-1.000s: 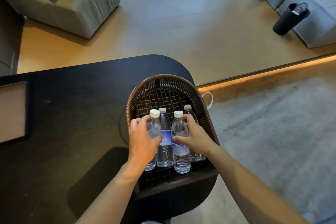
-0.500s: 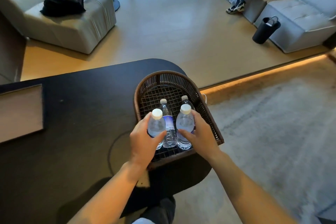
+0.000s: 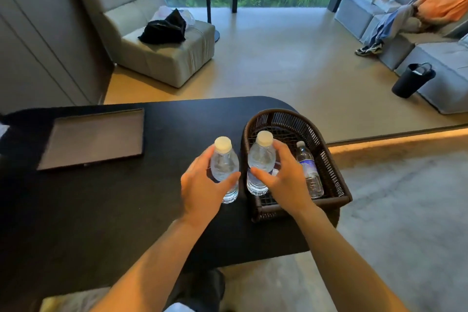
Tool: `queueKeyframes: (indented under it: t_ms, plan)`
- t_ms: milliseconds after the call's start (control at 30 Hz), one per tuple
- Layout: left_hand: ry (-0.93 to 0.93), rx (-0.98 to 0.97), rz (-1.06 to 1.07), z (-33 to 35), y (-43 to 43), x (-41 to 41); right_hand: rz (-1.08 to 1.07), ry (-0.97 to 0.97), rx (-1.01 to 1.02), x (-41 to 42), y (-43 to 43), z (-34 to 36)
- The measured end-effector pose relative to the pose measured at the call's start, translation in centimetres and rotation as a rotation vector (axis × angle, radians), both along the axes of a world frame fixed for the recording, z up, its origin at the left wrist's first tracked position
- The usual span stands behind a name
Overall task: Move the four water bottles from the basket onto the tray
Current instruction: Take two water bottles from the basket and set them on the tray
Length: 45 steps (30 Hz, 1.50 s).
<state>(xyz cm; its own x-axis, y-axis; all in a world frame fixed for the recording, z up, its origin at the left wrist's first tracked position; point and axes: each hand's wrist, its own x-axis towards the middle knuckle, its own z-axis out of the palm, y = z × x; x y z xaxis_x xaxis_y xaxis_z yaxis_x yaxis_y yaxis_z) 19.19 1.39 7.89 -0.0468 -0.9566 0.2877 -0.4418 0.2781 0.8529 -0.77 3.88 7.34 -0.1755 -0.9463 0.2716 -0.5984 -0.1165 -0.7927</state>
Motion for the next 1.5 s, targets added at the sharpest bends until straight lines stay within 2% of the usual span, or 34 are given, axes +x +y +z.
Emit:
queueKeyframes:
  t_ms: [233,400,767,933,1233,1500]
  plan:
    - [-0.027,0.011,0.171,-0.6,-1.1,9.9,0.183,-0.063,0.019,9.3,-3.6,-0.5]
    - [0.036,0.133,0.31,-1.6,-3.8,17.5,0.254,-0.068,0.077,16.6,-7.8,-1.2]
    - [0.051,0.158,0.397,-5.6,-16.1,34.8,0.25,-0.082,0.213,33.3,-20.8,-5.1]
    - [-0.005,0.147,0.387,-7.9,-22.9,41.0,0.222,-0.111,0.241,40.4,-27.7,-7.1]
    - [-0.083,0.152,0.38,-12.2,-33.3,47.6,0.237,-0.104,0.247,48.9,-37.7,-10.6]
    - [-0.072,0.129,0.372,-14.7,-38.0,49.8,0.229,-0.088,0.199,52.3,-42.8,-12.3]
